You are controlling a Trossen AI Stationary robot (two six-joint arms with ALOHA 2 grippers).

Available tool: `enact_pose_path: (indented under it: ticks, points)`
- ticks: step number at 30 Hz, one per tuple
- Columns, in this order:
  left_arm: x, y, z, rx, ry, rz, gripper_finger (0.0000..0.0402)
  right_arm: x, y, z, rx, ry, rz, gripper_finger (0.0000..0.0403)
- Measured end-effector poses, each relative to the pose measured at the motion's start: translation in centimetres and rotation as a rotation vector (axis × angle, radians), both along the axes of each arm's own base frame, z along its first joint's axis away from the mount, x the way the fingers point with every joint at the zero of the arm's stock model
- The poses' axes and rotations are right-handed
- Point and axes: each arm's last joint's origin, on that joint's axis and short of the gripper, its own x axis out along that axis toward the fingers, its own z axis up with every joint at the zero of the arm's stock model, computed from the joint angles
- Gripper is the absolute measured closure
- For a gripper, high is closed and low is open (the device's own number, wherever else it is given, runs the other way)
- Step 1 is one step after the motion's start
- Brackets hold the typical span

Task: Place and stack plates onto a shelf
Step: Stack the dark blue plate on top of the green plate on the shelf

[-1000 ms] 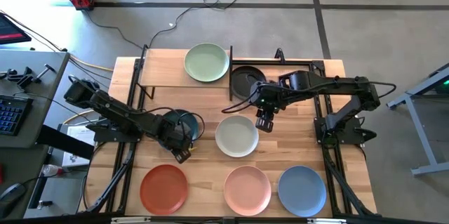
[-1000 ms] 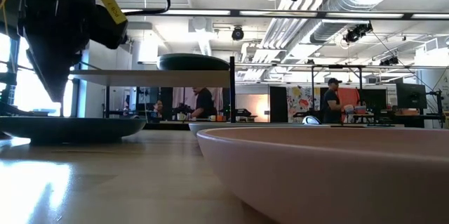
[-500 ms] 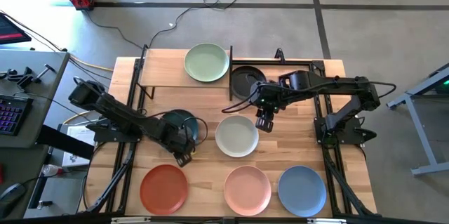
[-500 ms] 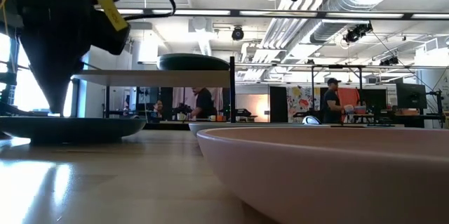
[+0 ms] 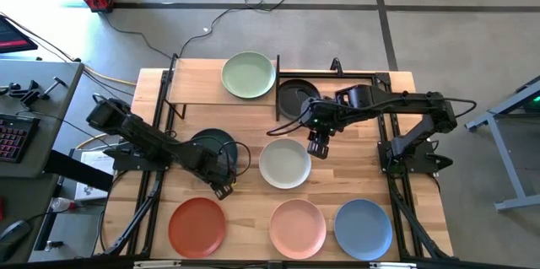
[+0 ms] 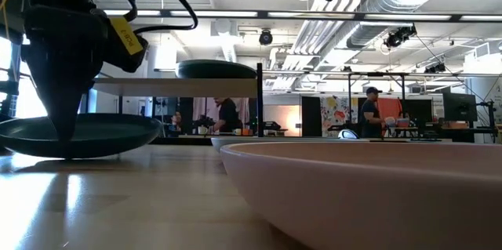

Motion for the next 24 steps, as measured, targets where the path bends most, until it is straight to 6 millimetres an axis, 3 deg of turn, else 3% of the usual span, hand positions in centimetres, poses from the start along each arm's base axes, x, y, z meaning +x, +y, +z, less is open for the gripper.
enact_pose_path:
  ticks: [10, 24]
  points:
    - [0.1, 0.1, 1.1, 0.047, 0.031, -0.021, 0.0316, 0.0, 0.0, 0.0, -0.001, 0.0, 0.002, 0.0272]
    - [0.0, 0.3, 0.9, 0.083, 0.057, -0.045, 0.0316, 0.0, 0.0, 0.0, 0.0, -0.005, -0.001, 0.0272]
